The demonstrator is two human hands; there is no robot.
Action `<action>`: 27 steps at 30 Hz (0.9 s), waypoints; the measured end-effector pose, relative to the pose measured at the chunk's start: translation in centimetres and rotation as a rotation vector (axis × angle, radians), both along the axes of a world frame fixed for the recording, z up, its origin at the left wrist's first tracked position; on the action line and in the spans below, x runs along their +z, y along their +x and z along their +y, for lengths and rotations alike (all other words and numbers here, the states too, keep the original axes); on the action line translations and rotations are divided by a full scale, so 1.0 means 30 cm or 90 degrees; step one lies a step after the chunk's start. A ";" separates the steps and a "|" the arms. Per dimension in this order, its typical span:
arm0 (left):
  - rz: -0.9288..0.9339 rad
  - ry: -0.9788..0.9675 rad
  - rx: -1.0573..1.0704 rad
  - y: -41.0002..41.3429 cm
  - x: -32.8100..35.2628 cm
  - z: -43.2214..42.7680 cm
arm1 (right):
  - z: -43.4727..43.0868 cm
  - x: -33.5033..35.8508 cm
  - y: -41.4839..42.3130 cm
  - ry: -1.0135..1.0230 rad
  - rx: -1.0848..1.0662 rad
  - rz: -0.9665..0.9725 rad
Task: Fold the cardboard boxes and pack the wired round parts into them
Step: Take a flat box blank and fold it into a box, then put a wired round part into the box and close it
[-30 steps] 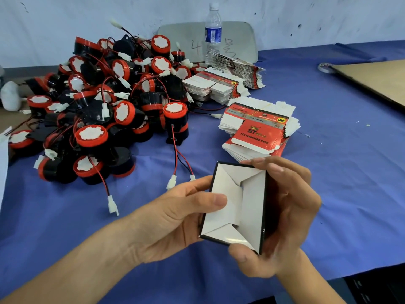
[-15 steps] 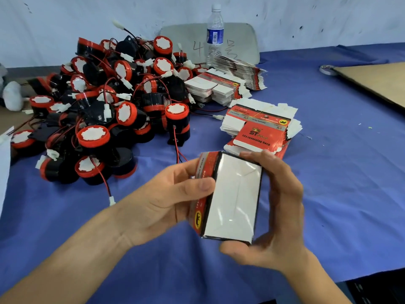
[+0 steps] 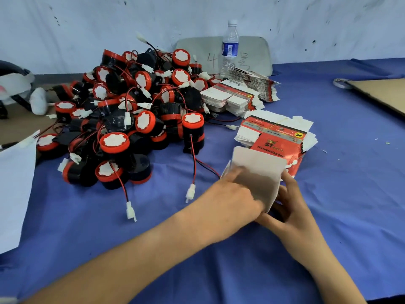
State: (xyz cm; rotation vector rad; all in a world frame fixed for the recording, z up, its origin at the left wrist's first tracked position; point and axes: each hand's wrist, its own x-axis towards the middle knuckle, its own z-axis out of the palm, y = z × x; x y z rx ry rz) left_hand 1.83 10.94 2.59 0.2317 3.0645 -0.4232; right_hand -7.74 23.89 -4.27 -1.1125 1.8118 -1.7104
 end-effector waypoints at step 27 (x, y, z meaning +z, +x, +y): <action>0.279 0.958 0.032 0.100 0.228 -0.197 | 0.134 0.269 -0.020 -0.212 -0.139 0.136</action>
